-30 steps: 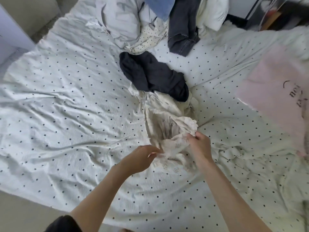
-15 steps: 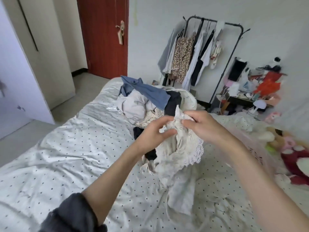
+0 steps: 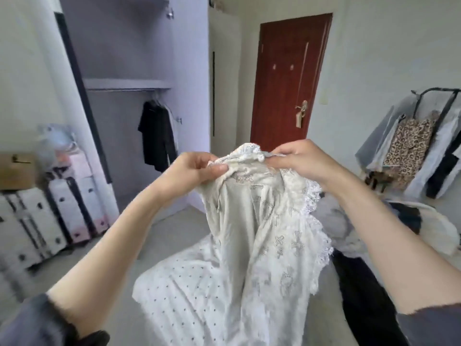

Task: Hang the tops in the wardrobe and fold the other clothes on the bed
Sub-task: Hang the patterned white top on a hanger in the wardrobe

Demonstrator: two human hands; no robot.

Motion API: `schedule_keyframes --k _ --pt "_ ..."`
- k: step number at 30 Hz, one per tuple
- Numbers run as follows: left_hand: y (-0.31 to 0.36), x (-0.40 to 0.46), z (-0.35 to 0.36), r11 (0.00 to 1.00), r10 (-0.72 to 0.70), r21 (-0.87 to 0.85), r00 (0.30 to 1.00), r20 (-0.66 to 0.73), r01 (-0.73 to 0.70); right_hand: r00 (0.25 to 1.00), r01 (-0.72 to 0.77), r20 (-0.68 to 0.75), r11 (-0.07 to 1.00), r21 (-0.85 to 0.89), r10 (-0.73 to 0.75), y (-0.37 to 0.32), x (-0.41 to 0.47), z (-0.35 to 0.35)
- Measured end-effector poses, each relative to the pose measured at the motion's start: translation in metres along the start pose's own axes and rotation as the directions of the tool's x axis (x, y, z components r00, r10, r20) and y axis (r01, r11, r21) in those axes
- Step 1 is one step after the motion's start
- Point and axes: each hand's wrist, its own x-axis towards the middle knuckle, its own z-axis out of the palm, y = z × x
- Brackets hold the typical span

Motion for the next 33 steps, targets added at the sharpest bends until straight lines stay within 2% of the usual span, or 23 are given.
schedule_keyframes --k 2,7,11,15,19,23,26,33 --pt "-0.011 -0.015 -0.052 0.998 -0.029 0.054 0.994 -0.104 0.034 0.993 0.042 0.113 0.999 0.025 -0.044 -0.021 0.037 0.047" --pt "-0.052 -0.038 -0.141 0.968 -0.122 0.183 0.962 -0.246 0.17 0.935 0.101 0.34 0.995 0.024 -0.103 -0.05 0.111 0.138" --pt "-0.072 -0.038 -0.207 0.957 -0.189 0.148 0.925 -0.33 0.249 0.873 0.122 0.463 0.988 0.094 -0.152 -0.068 0.171 0.192" --pt "-0.084 -0.019 -0.267 0.942 -0.213 0.16 0.895 -0.391 0.294 0.828 0.173 0.52 0.978 0.12 -0.21 -0.086 0.237 0.233" --pt "-0.105 0.004 -0.328 0.937 -0.216 0.146 0.855 -0.472 0.317 0.808 0.242 0.527 0.964 0.115 -0.265 -0.103 0.297 0.275" --pt "-0.134 0.025 -0.374 0.936 -0.213 0.145 0.843 -0.494 0.321 0.795 0.282 0.526 0.952 0.121 -0.303 -0.111 0.341 0.315" --pt "-0.162 0.043 -0.406 0.936 -0.215 0.14 0.84 -0.498 0.322 0.821 0.299 0.468 0.945 0.134 -0.326 -0.112 0.373 0.343" --pt "-0.247 0.099 -0.49 0.944 -0.185 0.176 0.892 -0.412 0.277 0.887 0.329 0.334 0.944 0.028 -0.319 -0.103 0.455 0.411"
